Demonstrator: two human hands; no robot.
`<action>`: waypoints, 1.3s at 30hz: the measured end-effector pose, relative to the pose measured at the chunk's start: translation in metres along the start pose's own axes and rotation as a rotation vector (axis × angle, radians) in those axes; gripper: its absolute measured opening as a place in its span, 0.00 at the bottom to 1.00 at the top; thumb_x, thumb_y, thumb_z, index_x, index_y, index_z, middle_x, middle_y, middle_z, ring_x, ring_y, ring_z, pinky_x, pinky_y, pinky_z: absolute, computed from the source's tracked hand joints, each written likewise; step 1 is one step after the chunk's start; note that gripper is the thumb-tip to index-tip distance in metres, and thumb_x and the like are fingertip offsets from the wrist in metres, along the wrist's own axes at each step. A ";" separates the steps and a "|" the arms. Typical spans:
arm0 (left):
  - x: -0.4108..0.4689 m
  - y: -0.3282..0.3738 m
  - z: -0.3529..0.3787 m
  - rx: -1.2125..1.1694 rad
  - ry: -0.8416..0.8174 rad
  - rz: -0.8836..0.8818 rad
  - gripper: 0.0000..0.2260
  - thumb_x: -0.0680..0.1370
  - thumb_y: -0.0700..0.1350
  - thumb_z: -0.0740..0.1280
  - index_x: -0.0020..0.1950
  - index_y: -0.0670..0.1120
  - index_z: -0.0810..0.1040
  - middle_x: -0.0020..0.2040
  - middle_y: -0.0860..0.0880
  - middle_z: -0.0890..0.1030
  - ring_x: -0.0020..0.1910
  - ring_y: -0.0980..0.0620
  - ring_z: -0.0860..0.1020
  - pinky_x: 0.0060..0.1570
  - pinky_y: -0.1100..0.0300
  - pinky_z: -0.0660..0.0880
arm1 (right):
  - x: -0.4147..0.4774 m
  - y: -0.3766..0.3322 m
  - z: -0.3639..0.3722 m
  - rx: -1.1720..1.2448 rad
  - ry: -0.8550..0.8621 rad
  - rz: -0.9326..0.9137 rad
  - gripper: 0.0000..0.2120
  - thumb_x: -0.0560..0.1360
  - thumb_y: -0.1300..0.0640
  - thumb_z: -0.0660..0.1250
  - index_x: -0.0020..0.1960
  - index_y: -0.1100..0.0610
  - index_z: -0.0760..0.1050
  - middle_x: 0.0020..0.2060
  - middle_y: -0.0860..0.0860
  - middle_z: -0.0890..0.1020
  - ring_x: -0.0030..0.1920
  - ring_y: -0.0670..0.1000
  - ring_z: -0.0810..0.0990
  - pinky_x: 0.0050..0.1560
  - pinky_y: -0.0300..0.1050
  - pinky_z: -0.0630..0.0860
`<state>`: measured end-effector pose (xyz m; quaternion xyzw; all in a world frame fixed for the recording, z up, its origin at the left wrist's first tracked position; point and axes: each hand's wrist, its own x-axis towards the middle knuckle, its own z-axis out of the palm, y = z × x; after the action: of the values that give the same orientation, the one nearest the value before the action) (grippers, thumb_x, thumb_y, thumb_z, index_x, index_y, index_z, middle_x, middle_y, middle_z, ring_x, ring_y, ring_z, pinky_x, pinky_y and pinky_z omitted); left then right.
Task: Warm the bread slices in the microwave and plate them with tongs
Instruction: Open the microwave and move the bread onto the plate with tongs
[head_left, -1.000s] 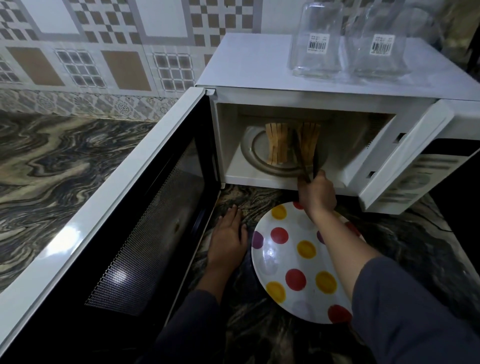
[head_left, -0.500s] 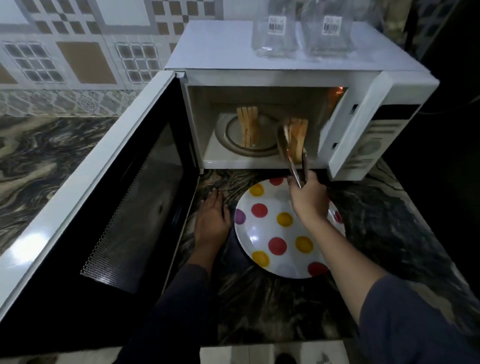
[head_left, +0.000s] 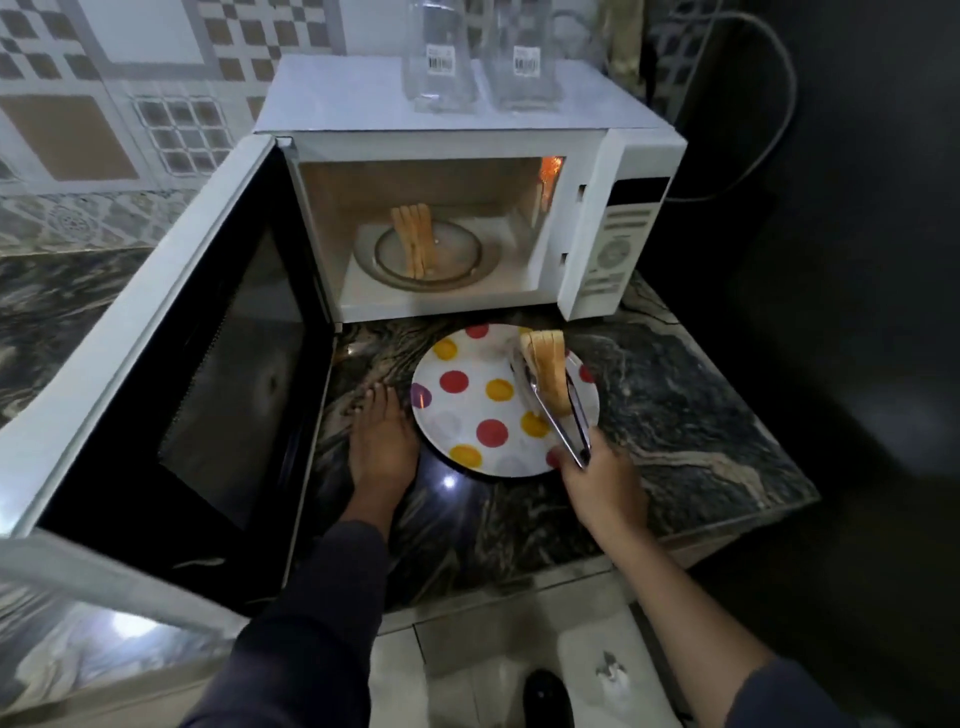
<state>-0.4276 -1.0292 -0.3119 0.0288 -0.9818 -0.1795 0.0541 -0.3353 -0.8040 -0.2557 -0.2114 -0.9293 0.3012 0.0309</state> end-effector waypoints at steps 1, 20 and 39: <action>0.000 0.000 0.001 0.003 0.000 0.004 0.22 0.82 0.43 0.50 0.74 0.36 0.57 0.76 0.39 0.58 0.76 0.46 0.55 0.74 0.55 0.51 | -0.005 0.003 0.001 0.012 0.001 0.013 0.19 0.75 0.43 0.63 0.61 0.52 0.72 0.49 0.57 0.81 0.50 0.61 0.79 0.43 0.49 0.73; -0.002 -0.002 0.003 -0.027 0.043 0.019 0.21 0.82 0.43 0.51 0.73 0.37 0.59 0.75 0.40 0.60 0.75 0.47 0.57 0.74 0.56 0.51 | 0.002 0.010 -0.001 -0.175 0.011 0.059 0.23 0.75 0.42 0.62 0.62 0.55 0.66 0.52 0.58 0.80 0.51 0.61 0.79 0.39 0.47 0.66; -0.006 -0.001 -0.004 -0.059 0.051 0.033 0.21 0.82 0.43 0.51 0.74 0.37 0.58 0.76 0.40 0.59 0.76 0.47 0.56 0.74 0.58 0.49 | 0.013 -0.037 -0.010 0.041 0.208 -0.207 0.30 0.74 0.46 0.65 0.70 0.61 0.62 0.55 0.61 0.79 0.53 0.61 0.79 0.42 0.42 0.67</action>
<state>-0.4212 -1.0311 -0.3086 0.0156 -0.9748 -0.2066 0.0828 -0.3587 -0.8204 -0.2272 -0.1438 -0.9316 0.2918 0.1621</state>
